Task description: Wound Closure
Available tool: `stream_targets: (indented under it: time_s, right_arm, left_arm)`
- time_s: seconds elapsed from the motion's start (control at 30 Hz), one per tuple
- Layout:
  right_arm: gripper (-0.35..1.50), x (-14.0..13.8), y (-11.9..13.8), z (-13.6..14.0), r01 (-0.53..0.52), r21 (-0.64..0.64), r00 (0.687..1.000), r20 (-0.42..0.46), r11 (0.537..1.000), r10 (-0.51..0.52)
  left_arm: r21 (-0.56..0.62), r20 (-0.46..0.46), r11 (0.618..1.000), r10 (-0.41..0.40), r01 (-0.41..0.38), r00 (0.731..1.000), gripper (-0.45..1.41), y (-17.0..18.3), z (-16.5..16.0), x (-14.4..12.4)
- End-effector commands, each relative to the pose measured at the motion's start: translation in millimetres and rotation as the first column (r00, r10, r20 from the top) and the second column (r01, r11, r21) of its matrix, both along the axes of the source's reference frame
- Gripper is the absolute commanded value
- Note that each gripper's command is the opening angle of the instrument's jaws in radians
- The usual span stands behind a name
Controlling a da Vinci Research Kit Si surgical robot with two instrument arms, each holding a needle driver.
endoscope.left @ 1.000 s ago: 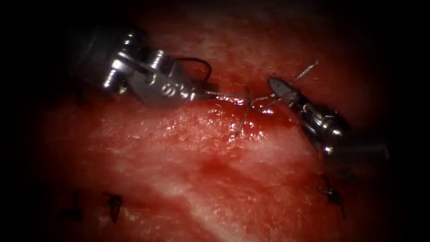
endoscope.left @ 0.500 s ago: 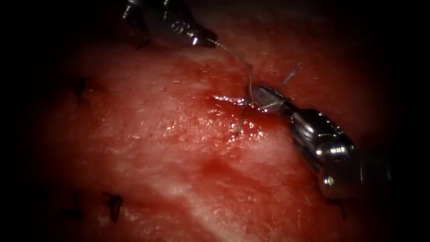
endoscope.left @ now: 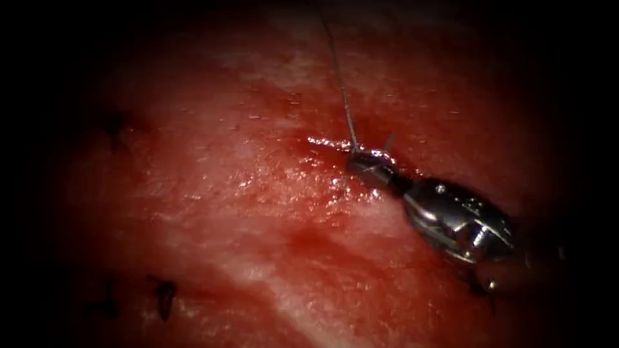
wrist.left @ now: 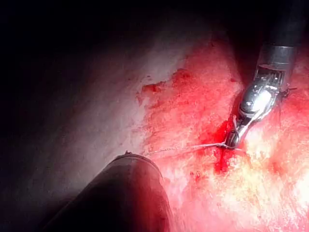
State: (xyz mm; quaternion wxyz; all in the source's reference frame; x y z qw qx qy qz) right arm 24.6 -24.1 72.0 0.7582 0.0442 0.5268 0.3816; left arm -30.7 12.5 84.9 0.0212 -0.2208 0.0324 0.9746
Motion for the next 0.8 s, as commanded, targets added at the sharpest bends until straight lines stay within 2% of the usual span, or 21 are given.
stream_targets:
  time_s: [0.03,0.2,0.63,0.8]
  right_arm:
    - [-0.35,0.9,-1.1,0.5,0.048,-0.045,0.999,0.011,0.998,-0.047]
    - [-0.35,1.8,-2.1,-0.4,0.156,-0.149,0.988,0.033,0.976,-0.153]
    - [-0.35,2.4,-3.5,-1.4,0.263,-0.223,0.964,0.020,0.939,-0.265]
    - [-0.35,2.5,-3.6,-1.5,0.316,-0.301,0.947,0.047,0.900,-0.317]
  left_arm:
    - [0.002,0.002,1.000,-0.007,0.007,1.000,-0.45,0.2,0.8,-0.6]
    - [0.007,0.004,1.000,-0.017,0.017,1.000,-0.45,1.9,1.4,-0.6]
    - [0.009,0.000,0.999,-0.034,0.034,0.999,-0.45,5.3,2.4,-1.4]
    - [0.002,0.003,0.999,-0.041,0.041,0.999,-0.45,6.3,2.8,-1.3]
